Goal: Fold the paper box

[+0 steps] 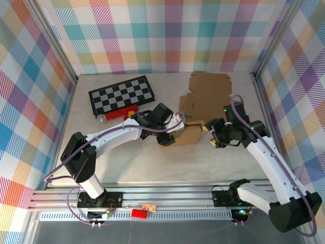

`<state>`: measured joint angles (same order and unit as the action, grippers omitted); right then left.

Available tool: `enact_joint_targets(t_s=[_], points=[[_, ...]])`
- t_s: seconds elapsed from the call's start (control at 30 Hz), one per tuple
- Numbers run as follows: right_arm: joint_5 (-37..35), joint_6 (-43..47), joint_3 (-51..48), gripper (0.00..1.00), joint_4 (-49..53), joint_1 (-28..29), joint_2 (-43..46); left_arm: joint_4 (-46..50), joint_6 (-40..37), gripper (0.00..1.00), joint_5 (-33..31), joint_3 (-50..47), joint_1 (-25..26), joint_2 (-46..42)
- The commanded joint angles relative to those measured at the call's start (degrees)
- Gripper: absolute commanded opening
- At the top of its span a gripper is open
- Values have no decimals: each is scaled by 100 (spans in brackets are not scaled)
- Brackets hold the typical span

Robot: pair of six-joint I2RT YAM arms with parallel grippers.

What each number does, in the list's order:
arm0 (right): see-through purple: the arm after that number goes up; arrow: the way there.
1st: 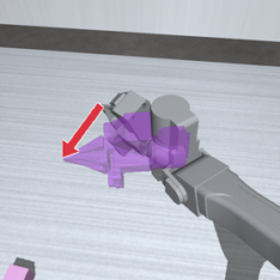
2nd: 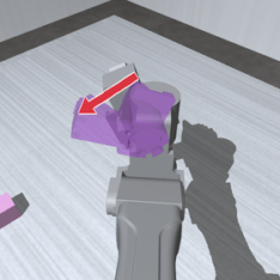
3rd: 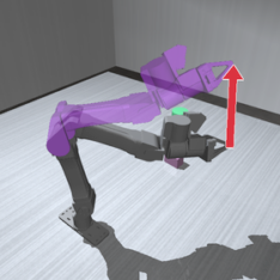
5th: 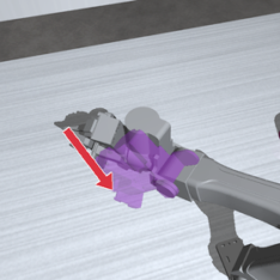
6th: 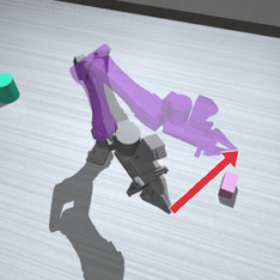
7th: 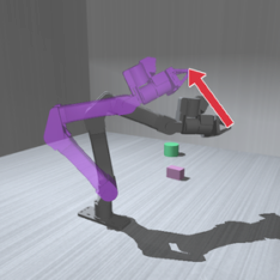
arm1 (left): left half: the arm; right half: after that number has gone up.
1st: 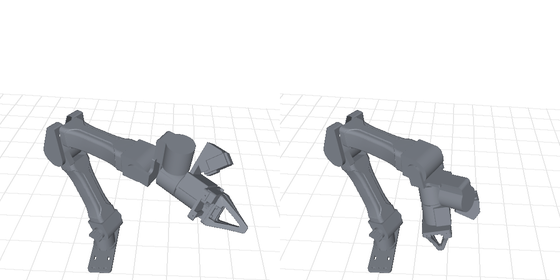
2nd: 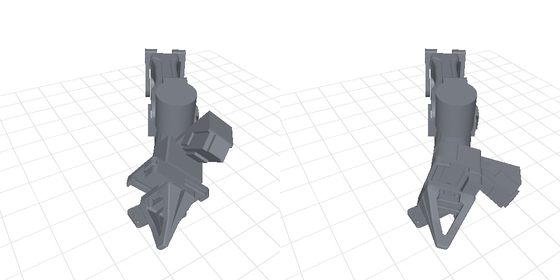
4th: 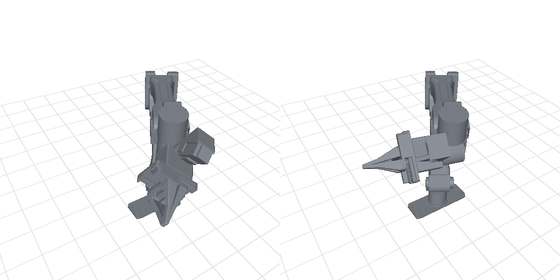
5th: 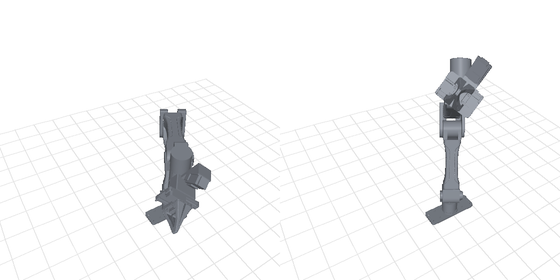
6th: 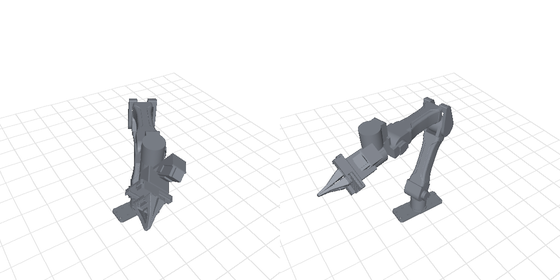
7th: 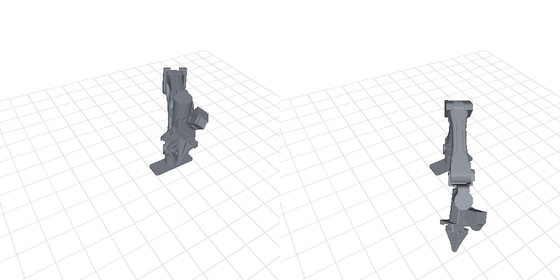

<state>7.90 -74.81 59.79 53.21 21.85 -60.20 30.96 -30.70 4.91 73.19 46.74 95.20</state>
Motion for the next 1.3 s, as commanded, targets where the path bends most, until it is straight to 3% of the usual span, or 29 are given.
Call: enact_joint_targets(t_s=[0.0, 0.47, 1.1, 1.27], points=[[-868, -580, -162, 60, -348, 588, -351, 15, 105, 65, 108, 45, -38, -115], [-790, -768, -228, 58, -923, 795, -1188, -17, 109, 58, 155, 124, -54, -124], [-654, -460, 407, 44, 115, 793, -1902, -160, 140, 58, 111, 117, -61, -212], [-1073, 632, 1018, 46, -4, 745, -1679, -135, 100, 48, 142, 82, -95, -264]])
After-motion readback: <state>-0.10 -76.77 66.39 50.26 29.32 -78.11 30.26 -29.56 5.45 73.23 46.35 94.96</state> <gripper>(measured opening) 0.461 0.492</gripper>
